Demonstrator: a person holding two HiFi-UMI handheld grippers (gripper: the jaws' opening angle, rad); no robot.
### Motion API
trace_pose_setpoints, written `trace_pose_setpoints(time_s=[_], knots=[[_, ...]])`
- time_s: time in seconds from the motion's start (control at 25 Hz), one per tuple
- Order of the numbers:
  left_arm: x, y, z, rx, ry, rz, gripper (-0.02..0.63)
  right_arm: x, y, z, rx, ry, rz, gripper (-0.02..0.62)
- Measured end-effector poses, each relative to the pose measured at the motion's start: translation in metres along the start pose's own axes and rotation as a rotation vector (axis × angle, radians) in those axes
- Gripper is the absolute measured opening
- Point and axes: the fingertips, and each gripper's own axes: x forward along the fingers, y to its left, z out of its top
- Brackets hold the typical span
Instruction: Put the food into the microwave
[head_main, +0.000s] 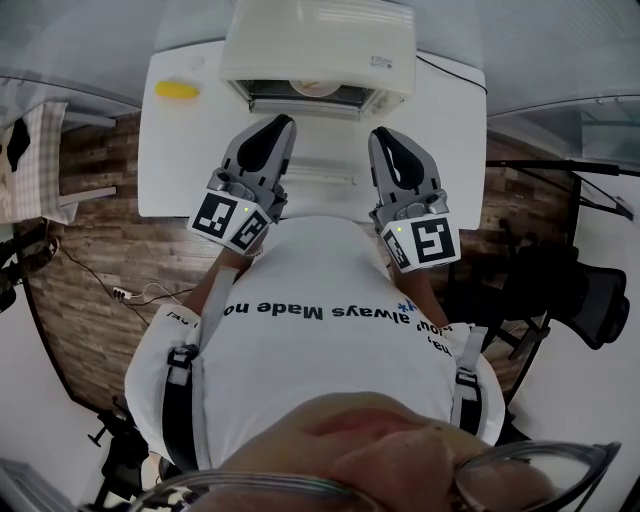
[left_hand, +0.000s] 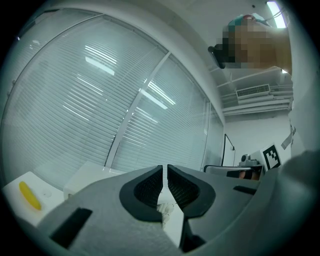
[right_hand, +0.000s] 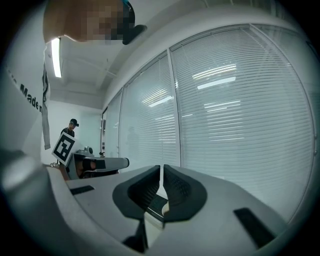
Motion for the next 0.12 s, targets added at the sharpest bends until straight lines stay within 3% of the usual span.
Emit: trace_pose_setpoints(time_s=[0.12], knots=[[0.0017, 0.0002, -0.0007, 0.0, 0.002, -0.002, 0.032, 0.001, 0.0002, 0.0004, -0.005, -0.002, 0.002, 0.023]])
